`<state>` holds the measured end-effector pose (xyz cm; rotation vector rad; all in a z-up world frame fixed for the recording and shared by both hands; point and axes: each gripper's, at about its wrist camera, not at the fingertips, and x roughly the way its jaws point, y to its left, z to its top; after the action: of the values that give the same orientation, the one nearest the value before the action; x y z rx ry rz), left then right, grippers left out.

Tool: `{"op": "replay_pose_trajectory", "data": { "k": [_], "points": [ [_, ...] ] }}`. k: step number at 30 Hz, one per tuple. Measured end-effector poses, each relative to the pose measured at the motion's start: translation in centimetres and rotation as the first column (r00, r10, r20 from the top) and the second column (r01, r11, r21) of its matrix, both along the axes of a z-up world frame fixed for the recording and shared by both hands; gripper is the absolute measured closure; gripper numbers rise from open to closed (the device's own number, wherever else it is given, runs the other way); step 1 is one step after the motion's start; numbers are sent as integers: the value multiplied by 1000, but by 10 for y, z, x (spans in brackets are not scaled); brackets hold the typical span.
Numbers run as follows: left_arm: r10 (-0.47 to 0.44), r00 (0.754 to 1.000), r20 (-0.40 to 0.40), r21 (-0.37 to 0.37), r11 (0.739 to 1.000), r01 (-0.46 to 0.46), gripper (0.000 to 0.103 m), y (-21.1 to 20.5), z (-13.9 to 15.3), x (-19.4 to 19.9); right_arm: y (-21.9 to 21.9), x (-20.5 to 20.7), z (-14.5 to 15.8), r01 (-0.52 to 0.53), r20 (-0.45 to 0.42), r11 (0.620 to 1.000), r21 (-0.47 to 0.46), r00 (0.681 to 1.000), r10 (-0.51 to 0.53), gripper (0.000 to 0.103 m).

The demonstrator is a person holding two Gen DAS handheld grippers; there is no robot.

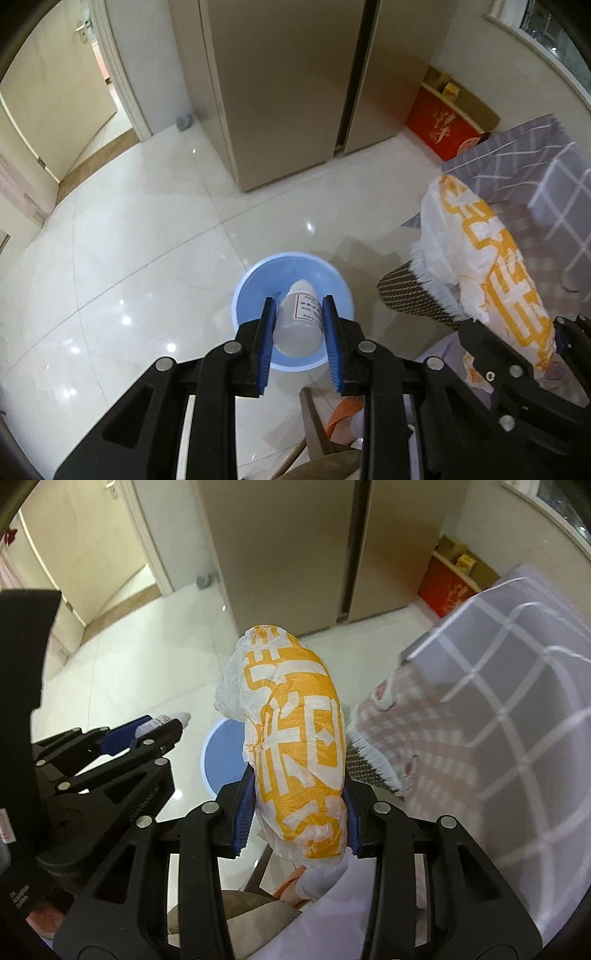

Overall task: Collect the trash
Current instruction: 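Carry the bag and bottle with both tools over the blue bucket, then open the right tool over the bucket while the left tool releases the bottle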

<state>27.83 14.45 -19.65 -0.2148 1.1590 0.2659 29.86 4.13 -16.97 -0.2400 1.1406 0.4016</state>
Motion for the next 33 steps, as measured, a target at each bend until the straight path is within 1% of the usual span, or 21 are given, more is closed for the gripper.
{"op": "replay_pose_trajectory", "data": {
  "k": [2,5,7,8,9,10,12,15,20,23,27,30,33],
  "points": [
    [23,999,-32,2,1000,-23,78,11,-12,0,10,-1,-12,-22,-30,1000,-16,999,22,64],
    [56,997,-62,-1,998,-56,78,24,-22,-7,25,6,-29,-52,-87,999,-14,995,51,63],
    [77,994,-75,7,997,-77,78,34,-24,-13,32,9,-36,-87,-111,996,14,990,88,56],
    [85,993,-78,11,996,-84,78,39,-25,-15,36,10,-37,-104,-112,994,32,988,107,35],
    [101,992,-81,20,995,-100,78,44,-25,-19,38,9,-38,-109,-105,994,32,988,112,22],
    [108,991,-81,19,994,-107,78,48,-26,-23,41,9,-39,-106,-74,994,11,992,106,18],
    [119,990,-80,15,993,-118,78,52,-24,-27,42,10,-37,-109,-39,994,11,993,109,18],
    [121,989,-82,17,993,-120,78,54,-24,-30,37,12,-38,-95,-76,995,22,992,96,18],
    [105,990,-92,-2,994,-105,78,51,-35,-23,19,15,-32,-77,-59,997,17,995,78,18],
    [78,992,-103,-21,997,-80,78,45,-41,-19,10,18,-28,-45,-35,998,41,998,46,18],
    [36,994,-106,-50,998,-42,78,33,-47,-9,0,23,-20,-4,9,999,34,1000,3,18],
    [0,995,-103,-68,998,-7,78,22,-49,2,-6,28,-18,20,16,999,38,1000,-20,18],
    [-31,995,-100,-72,997,24,77,13,-49,14,-8,33,-22,43,26,999,1,999,-43,18]
  ]
}}
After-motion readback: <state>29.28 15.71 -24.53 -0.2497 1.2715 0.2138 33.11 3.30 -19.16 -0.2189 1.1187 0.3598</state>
